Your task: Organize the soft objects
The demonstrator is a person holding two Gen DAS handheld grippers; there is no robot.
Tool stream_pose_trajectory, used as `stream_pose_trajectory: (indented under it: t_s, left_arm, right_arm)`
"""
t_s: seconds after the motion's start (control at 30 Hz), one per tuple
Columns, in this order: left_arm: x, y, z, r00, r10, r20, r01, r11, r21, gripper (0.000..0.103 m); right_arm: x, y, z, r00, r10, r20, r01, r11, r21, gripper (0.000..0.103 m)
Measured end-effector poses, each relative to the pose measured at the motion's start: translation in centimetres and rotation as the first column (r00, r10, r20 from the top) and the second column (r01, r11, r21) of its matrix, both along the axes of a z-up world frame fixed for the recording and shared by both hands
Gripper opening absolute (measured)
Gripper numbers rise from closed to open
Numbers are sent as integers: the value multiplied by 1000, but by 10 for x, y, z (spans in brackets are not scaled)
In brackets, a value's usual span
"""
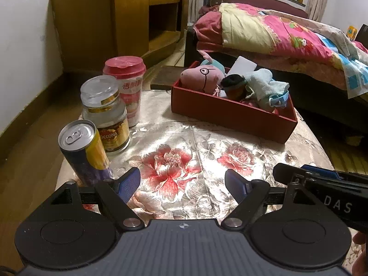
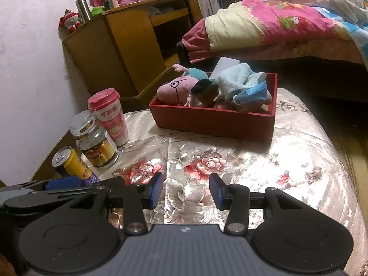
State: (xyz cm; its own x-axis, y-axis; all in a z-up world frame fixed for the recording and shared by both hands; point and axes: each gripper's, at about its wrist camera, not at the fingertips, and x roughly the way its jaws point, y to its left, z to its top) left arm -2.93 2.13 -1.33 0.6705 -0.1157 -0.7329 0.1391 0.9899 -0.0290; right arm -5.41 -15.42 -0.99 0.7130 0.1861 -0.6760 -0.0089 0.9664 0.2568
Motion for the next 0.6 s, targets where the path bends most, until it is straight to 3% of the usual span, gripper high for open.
stream_pose_trajectory:
  t_s: [0.6]
  left_arm:
    - [-1, -1, 0, 1000, -1, 4, 1, 1000, 10, 78]
  right_arm:
    - [1, -2, -3, 1000, -9, -11, 9, 1000, 6, 22]
